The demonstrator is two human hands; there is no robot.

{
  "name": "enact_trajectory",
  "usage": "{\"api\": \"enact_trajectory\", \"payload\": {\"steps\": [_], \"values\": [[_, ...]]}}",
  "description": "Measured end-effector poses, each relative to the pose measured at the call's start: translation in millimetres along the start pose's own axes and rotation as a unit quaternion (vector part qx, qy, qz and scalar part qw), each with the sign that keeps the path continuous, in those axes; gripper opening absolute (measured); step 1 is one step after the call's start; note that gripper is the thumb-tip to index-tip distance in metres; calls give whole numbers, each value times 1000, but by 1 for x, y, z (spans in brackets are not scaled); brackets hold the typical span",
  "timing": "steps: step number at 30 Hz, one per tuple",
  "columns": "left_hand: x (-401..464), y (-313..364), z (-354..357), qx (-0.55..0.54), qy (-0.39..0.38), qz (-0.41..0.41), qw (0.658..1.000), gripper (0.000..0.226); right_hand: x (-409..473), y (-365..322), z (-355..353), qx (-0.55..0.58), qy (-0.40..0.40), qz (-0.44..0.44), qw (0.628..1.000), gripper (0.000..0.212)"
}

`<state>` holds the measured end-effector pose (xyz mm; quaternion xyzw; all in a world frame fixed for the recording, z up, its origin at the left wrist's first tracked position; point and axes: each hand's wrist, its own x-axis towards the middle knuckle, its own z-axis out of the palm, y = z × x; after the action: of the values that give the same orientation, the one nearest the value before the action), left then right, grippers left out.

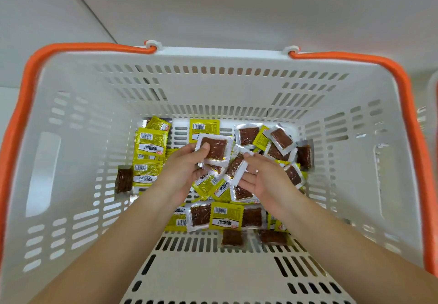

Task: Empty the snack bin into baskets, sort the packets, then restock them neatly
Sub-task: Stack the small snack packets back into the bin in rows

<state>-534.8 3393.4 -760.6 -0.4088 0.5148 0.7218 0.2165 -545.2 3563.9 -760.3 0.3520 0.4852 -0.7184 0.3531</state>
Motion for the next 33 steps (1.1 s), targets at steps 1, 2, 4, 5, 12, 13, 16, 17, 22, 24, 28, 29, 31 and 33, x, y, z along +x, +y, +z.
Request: {"api": "enact_trajectory", "payload": {"steps": [1, 2, 4, 5, 12, 13, 16, 17, 22, 24, 28, 29, 31, 33], "values": [[-1, 0, 1, 1, 0, 1, 1000, 13, 0, 0, 0, 1, -5, -1, 1000, 32], [-2, -2, 2, 6, 0, 3, 1000, 8, -1, -1, 1, 3, -8, -2, 1000, 26], [-4, -4, 3, 13, 7, 11, 1000, 8, -2, -2, 1, 7, -17, -7, 1000, 17], [-6, -5, 4, 18, 14, 18, 1000, 8, -3, -2, 1, 5, -23, -8, 1000, 15], [-9, -7, 12, 54, 58, 68, 995, 14, -3, 1, 0, -20, -17, -29, 999, 14], [-8, -5, 11, 53, 67, 67, 994, 9, -3, 1, 0, -24, -7, -33, 999, 16], [-4, -1, 8, 21, 80, 41, 996, 20, -1, 3, 0, -12, 5, -42, 999, 28], [-4, 0, 8, 11, 78, 37, 996, 24, -1, 3, -1, 0, 0, -45, 999, 27], [-6, -4, 9, 25, 25, 7, 999, 24, -4, 1, 2, 25, -53, -48, 997, 18], [-9, -5, 10, -4, -30, -27, 999, 21, -6, 1, 2, -4, -79, -43, 996, 32], [-8, -3, 5, 42, -47, -10, 998, 32, -5, -4, -4, -39, -111, 3, 993, 46], [-8, -2, 4, 92, -50, 6, 995, 33, -3, -5, -5, -60, -100, 10, 993, 55], [-4, -3, 3, 180, -60, 40, 981, 36, -3, -5, -4, -142, -75, 3, 987, 52], [5, -8, -3, 260, -21, 90, 961, 40, -4, -5, -2, -187, -23, -34, 982, 19]]}}
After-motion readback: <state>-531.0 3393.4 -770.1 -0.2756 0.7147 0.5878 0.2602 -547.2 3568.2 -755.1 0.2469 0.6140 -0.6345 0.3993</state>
